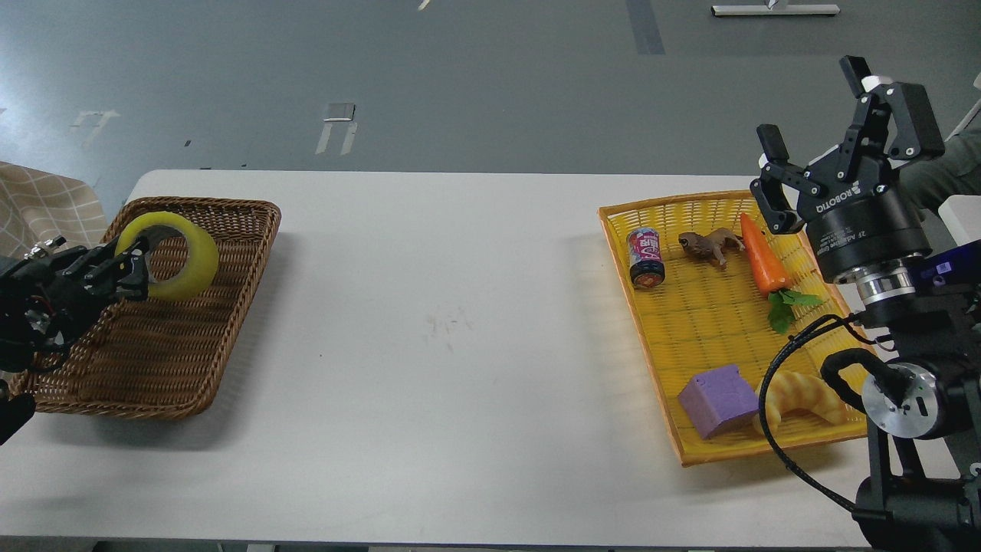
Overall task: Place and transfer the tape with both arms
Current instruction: 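Lower the tape into the basket, open and raise the left gripper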
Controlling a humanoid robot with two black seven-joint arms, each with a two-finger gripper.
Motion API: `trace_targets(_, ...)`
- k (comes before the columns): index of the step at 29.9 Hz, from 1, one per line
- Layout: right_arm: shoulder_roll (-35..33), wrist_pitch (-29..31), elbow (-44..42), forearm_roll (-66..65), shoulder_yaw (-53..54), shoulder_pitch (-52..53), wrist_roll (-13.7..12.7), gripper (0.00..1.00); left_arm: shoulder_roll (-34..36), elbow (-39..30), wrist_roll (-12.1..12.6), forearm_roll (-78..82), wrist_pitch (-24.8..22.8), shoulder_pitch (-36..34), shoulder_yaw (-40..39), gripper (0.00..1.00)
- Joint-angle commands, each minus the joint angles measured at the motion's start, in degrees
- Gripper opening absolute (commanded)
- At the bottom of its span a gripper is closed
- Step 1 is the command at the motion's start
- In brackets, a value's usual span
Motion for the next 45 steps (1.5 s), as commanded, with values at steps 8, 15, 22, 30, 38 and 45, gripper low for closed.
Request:
trace_targets(8, 0.0, 0.0, 0.2, 0.0, 0.0, 0.0, 0.0, 0.99, 0.2, 0.7, -4.3, -4.6, 3.0, 0.7, 0.0, 0.86)
trace_targets(15, 0.0, 0.0, 0.2, 0.0, -0.1, -0.4, 0.0, 0.99, 0.1, 0.7, -4.3, -5.2, 3.0, 1.0, -0.2, 0.96)
trace_targets(22, 0.0, 0.4, 0.2, 0.1, -0.1, -1.0, 0.2, 1.0, -0.4, 0.3, -4.3, -20.3, 3.0, -0.3, -0.5, 0.98)
trace_targets(30, 0.0, 0.6, 0.5, 0.1, -0.1, -0.7, 0.2, 1.0, -0.8, -7.1, -4.3, -38.4, 3.0, -10.6, -0.9, 0.98)
trace_targets(38, 0.0, 0.6, 0.4, 0.1, -0.1, -0.7, -0.2, 1.0, 4.0, -32.2, -4.3, -55.4, -5.3, -11.8, -5.9, 0.98)
trace_targets(45, 0.0, 0.5, 0.6, 0.2, -0.2, -0.4, -2.1, 1.0, 6.1, -43.4, -2.9, -63.1, -29.1, -11.9, -20.5, 0.98)
